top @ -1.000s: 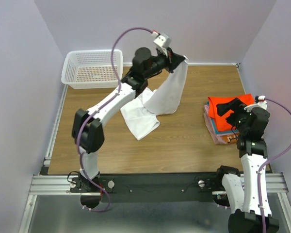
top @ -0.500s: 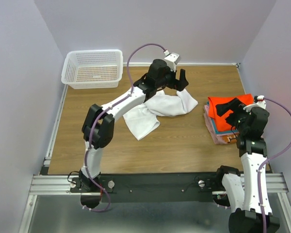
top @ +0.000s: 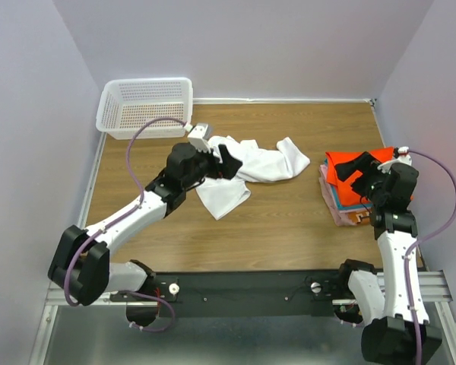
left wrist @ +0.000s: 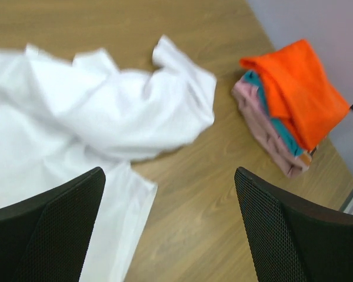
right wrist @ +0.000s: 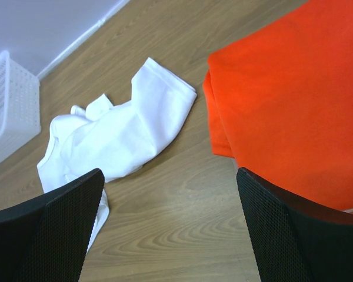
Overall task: Fold and stack the t-shirts
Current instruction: Move the tshirt to the center of the board, then flatten the tshirt out
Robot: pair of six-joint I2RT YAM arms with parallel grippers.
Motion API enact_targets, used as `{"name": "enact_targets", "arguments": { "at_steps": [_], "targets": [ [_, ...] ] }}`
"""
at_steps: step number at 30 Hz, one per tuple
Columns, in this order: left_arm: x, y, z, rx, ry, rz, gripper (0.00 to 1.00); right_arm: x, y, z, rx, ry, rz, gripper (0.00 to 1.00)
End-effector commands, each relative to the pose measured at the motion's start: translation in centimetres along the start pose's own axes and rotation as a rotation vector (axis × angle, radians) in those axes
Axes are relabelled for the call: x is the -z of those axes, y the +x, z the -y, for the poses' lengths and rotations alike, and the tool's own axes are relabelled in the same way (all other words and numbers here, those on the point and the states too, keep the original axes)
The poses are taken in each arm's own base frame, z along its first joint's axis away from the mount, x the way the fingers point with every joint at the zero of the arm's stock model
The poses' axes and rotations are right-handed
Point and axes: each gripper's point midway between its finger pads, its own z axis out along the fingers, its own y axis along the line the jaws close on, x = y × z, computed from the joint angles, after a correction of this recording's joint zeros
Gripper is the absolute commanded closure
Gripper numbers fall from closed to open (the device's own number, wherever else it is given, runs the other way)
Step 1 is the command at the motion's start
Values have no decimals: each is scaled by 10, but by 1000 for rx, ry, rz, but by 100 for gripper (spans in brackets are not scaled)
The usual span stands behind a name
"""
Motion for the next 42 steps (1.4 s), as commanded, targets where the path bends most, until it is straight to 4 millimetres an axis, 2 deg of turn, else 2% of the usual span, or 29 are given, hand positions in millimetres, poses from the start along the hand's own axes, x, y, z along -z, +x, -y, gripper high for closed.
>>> {"name": "enact_targets", "arguments": {
  "at_steps": [1, 2, 4, 5, 6, 7, 8, 9, 11, 12, 14, 16, 18, 19, 20, 22, 24, 25, 27, 28, 30, 33, 34, 38, 39, 40, 41, 42],
  "targets": [
    [26, 48, -25, 113, -123, -80, 2, -11, -2, -14, 7, -73, -35, 0],
    [35, 72, -37, 138, -163, -132, 2, -18, 1, -13, 6, -71, -51, 0],
    [47, 89, -44, 176, -208, -163, 2, -28, -1, -23, 30, -69, -36, 0],
    [53, 103, -50, 188, -236, -190, 2, -38, 5, -24, 43, -56, -55, 0],
    [56, 111, -51, 204, -252, -205, 2, -45, 21, -43, 85, -84, -100, 0],
    [61, 122, -54, 213, -269, -239, 2, -52, 24, -43, 123, -31, -90, 0],
    [64, 132, -58, 222, -285, -267, 2, -57, 24, -57, 149, -36, -90, 0],
    [65, 140, -66, 225, -325, -279, 2, -70, 47, -65, 186, -28, -153, 0],
    [71, 157, -74, 244, -375, -326, 2, -83, 46, -73, 190, 0, -152, 0],
    [71, 165, -79, 247, -403, -348, 2, -94, 58, -70, 201, 22, -189, 0],
    [69, 172, -82, 257, -422, -365, 2, -105, 55, -73, 218, 42, -188, 0],
    [66, 182, -87, 258, -451, -395, 2, -115, 66, -71, 233, 56, -221, 0],
    [60, 184, -86, 250, -454, -412, 2, -118, 68, -69, 235, 67, -226, 0],
    [58, 192, -88, 249, -468, -437, 3, -120, 68, -66, 241, 85, -221, 0],
    [54, 192, -87, 246, -470, -440, 6, -120, 68, -64, 244, 93, -217, 0],
    [53, 208, -88, 226, -493, -502, 12, -121, 67, -59, 256, 115, -207, 0],
    [51, 215, -89, 217, -518, -536, 24, -121, 67, -56, 261, 125, -206, 0],
    [54, 226, -94, 202, -567, -576, 38, -122, 66, -55, 263, 131, -204, 0],
    [58, 233, -100, 183, -624, -604, 50, -123, 67, -54, 264, 138, -204, 0],
    [61, 239, -103, 160, -661, -627, 70, -125, 66, -54, 271, 143, -201, 0],
    [64, 245, -110, 136, -715, -646, 98, -131, 70, -53, 278, 148, -219, 0],
    [68, 242, -115, 129, -784, -643, 100, -139, 69, -58, 284, 138, -227, 0],
    [69, 238, -119, 119, -812, -624, 100, -145, 75, -56, 289, 145, -247, 0],
    [78, 216, -129, 117, -900, -564, 100, -164, 81, -62, 322, 129, -279, 0],
    [81, 209, -136, 119, -938, -538, 100, -169, 78, -66, 322, 124, -275, 0],
    [85, 202, -142, 127, -961, -519, 100, -174, 84, -63, 326, 129, -295, 1],
    [94, 196, -158, 144, -1018, -505, 100, -177, 89, -65, 330, 117, -313, 2],
    [99, 191, -165, 159, -1040, -492, 100, -179, 93, -65, 330, 111, -328, 2]
  ]
}}
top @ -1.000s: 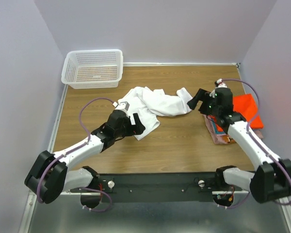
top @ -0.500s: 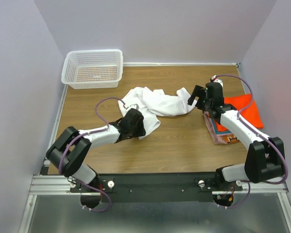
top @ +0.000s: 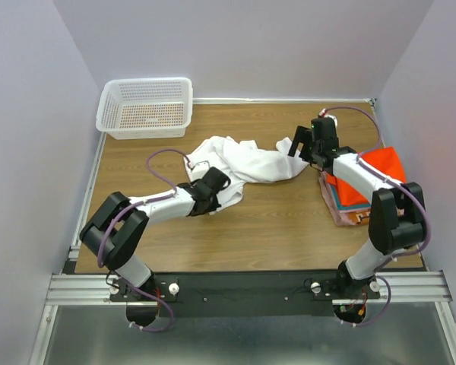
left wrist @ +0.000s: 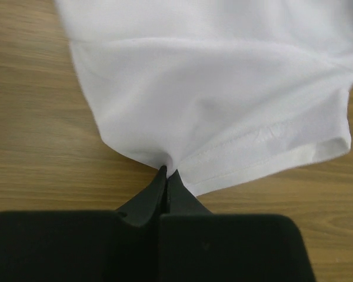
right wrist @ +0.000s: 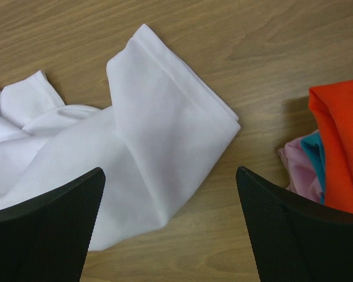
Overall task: Fold and stack the t-shirts
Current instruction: Flatten the tshirt out
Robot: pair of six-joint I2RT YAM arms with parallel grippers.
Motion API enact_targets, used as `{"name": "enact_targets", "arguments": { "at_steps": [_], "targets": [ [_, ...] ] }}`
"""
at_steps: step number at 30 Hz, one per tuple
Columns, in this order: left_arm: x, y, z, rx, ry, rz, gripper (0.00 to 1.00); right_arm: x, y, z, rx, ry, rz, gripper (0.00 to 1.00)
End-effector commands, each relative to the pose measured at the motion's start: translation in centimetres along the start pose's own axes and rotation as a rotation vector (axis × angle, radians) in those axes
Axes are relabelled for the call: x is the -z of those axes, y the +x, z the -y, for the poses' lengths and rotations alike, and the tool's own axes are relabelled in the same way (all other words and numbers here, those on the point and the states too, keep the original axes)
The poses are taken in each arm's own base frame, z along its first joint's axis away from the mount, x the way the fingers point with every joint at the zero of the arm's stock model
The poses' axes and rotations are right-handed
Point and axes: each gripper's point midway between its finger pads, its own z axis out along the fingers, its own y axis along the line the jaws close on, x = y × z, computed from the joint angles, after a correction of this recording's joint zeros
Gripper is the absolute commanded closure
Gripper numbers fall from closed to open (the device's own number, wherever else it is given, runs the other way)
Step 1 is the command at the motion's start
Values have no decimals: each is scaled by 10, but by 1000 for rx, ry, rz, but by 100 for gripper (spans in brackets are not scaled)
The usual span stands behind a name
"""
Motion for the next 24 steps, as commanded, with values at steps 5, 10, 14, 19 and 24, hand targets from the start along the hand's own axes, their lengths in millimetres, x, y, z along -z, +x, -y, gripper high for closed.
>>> {"name": "enact_targets", "arguments": {
  "at_steps": [5, 10, 14, 19, 24],
  "targets": [
    [1, -26, -122, 123, -344, 35, 100, -21, 28, -23, 90, -50, -88, 5],
    [7, -49, -133, 168, -333, 94, 100, -22, 44, -29, 117, -49, -117, 7],
    [6, -54, -124, 149, -282, 104, 100, -15, 61, -51, 147, -157, -173, 13],
    [2, -51, -122, 144, -263, 97, 100, 0, 93, -71, 179, -238, -242, 23],
    [-2, -47, -122, 135, -257, 86, 100, -1, 106, -73, 178, -255, -274, 29]
  ]
}}
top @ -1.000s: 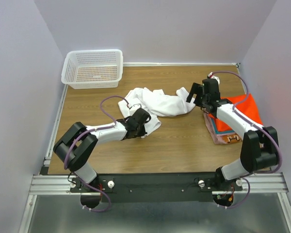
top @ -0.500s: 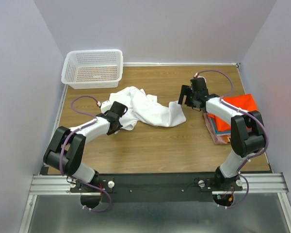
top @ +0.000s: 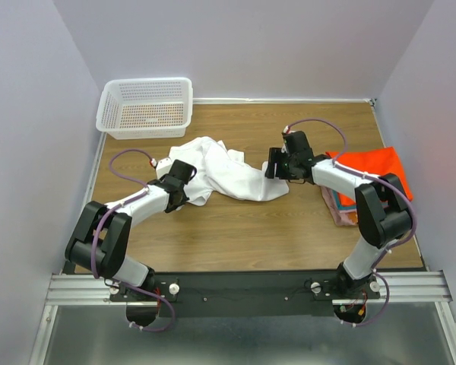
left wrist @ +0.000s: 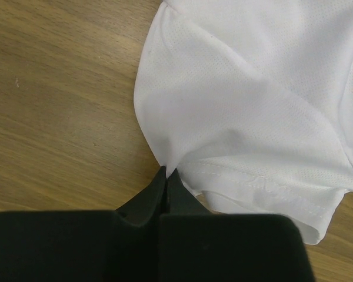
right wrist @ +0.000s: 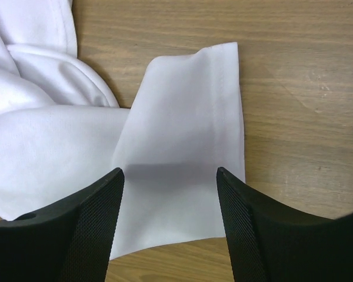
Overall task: Fold and stack the t-shirts
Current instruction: Flatten the tshirt out
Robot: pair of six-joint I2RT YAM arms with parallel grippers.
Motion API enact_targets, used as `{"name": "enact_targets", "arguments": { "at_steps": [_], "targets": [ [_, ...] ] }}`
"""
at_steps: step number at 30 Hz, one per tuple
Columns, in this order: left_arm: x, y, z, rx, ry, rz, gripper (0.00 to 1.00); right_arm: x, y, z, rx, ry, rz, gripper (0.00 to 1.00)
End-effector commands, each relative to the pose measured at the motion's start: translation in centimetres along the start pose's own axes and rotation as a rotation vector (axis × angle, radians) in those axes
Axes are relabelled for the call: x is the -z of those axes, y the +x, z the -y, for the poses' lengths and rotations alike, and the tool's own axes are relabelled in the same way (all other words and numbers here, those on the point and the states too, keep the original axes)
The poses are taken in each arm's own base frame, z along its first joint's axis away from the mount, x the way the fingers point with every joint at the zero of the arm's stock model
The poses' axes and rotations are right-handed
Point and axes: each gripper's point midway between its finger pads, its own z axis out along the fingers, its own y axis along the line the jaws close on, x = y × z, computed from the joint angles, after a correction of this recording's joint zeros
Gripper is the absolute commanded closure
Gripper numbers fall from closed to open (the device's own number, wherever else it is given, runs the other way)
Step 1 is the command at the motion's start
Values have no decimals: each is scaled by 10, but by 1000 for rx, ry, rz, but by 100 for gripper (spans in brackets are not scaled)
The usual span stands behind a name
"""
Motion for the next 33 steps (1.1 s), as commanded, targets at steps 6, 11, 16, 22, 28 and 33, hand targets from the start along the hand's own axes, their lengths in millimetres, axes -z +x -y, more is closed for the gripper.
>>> {"name": "enact_targets", "arguments": {
  "at_steps": [6, 11, 16, 22, 28, 33],
  "targets": [
    [-5, 5, 2, -16, 25, -3, 100, 2, 22, -32, 32, -91, -53, 33],
    [-4, 4, 3, -15, 32, 3, 100, -3, 31, -29, 18, -49, -62, 39],
    [-5, 4, 1, -21, 27, 4, 100, -9, 36, -21, -12, 10, -59, 67],
    [3, -8, -2, 3, 3, 41, 100, 15, 16, -15, -15, 52, 38, 99],
    [42, -56, 6, 75, 45, 176, 100, 59, -18, -8, -44, 98, 193, 100],
    [131, -131, 17, 209, 210, 398, 100, 138, -69, -10, -73, 101, 407, 100]
  ]
}}
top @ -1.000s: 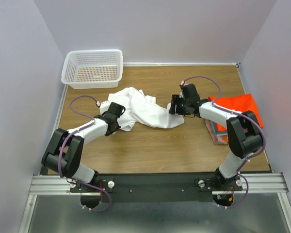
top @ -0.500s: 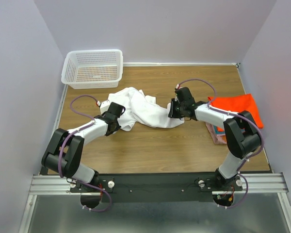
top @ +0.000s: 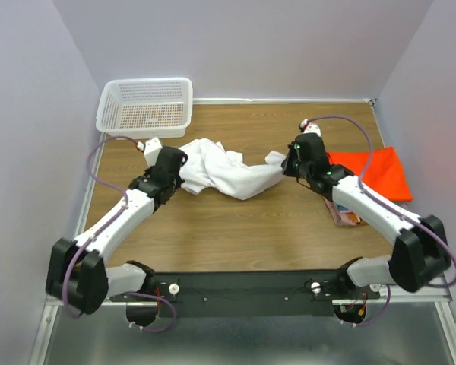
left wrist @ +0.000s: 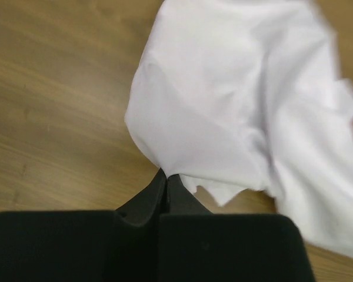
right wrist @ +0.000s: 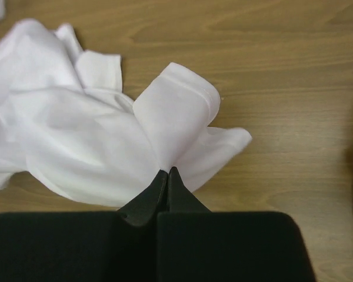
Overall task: Fold and stack the t-shirts
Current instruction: Flatten the tshirt out
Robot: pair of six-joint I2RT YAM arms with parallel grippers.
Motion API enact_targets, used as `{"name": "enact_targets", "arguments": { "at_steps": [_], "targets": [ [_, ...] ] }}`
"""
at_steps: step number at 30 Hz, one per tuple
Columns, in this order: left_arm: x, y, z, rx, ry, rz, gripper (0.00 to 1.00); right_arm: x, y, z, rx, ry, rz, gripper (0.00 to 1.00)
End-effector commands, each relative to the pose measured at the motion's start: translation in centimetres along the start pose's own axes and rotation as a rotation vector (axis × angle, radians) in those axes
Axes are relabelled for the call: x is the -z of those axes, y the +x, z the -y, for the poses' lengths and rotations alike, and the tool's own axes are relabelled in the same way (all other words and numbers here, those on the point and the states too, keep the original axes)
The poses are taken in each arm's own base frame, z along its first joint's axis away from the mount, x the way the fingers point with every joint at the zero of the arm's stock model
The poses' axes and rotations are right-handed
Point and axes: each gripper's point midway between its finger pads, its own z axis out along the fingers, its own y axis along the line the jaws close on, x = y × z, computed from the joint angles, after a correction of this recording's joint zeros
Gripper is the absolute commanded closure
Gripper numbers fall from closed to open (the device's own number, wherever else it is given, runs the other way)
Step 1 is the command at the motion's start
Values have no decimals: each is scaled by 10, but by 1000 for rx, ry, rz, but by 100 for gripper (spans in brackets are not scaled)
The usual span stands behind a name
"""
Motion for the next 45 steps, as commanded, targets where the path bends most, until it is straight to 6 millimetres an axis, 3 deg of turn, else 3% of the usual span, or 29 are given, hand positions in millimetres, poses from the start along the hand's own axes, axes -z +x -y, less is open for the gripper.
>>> {"name": "enact_targets", "arguments": {
  "at_steps": [1, 3, 5, 7, 8, 10, 13, 16, 19, 23, 25, 26, 28, 29, 30, 32, 33, 35, 36, 37, 38, 40, 42, 43, 45],
  "targets": [
    [66, -86, 18, 133, 121, 241, 100, 57, -59, 7, -37, 52, 192, 100],
    [101, -117, 29, 167, 219, 321, 100, 80, -73, 6, -38, 33, 236, 100],
    [150, -152, 32, 230, 340, 431, 100, 117, -98, 4, -58, 6, 319, 100],
    [186, -171, 34, 256, 437, 494, 100, 140, -111, 3, -68, -16, 363, 100],
    [214, -183, 29, 270, 496, 554, 100, 168, -128, 1, -86, -45, 427, 100],
    [261, -201, 20, 311, 592, 633, 100, 192, -134, -1, -89, -80, 449, 100],
    [316, -218, 1, 361, 688, 731, 100, 236, -146, -8, -102, -169, 506, 100],
    [358, -228, -16, 385, 758, 809, 100, 273, -149, -17, -98, -270, 543, 100],
    [386, -234, -27, 396, 798, 854, 100, 301, -150, -20, -98, -338, 572, 100],
    [390, -235, -32, 411, 798, 871, 100, 307, -150, -11, -124, -310, 597, 100],
    [371, -231, -27, 404, 762, 848, 100, 295, -150, -2, -150, -243, 592, 100],
    [358, -230, -20, 395, 740, 831, 100, 277, -146, 1, -152, -202, 560, 100],
    [313, -218, -7, 375, 655, 754, 100, 255, -142, 10, -181, -119, 532, 100],
    [294, -212, -3, 367, 617, 724, 100, 228, -132, 12, -178, -72, 474, 99],
    [260, -198, 0, 342, 549, 677, 100, 213, -127, 16, -175, -32, 447, 99],
    [212, -177, 6, 316, 449, 601, 100, 182, -113, 19, -159, 26, 377, 99],
    [178, -155, 6, 278, 388, 545, 100, 149, -95, 25, -147, 93, 300, 99],
    [136, -130, 10, 236, 320, 475, 100, 118, -76, 30, -127, 152, 227, 99],
    [109, -108, 7, 229, 276, 422, 100, 86, -56, 38, -104, 212, 152, 99],
    [85, -92, 5, 206, 226, 377, 100, 71, -48, 40, -97, 230, 122, 99],
    [70, -89, 4, 211, 206, 371, 100, 53, -44, 41, -85, 237, 104, 99],
    [30, -59, 1, 121, 156, 283, 100, 12, -24, 48, -74, 255, 3, 99],
    [8, -49, 0, 89, 129, 236, 100, -11, -23, 50, -56, 225, -31, 99],
    [-11, -36, -7, 66, 80, 183, 100, -29, -16, 51, -43, 214, -69, 93],
    [-27, -29, -14, 57, 23, 147, 100, -48, -19, 52, -9, 220, -81, 77]
  ]
}}
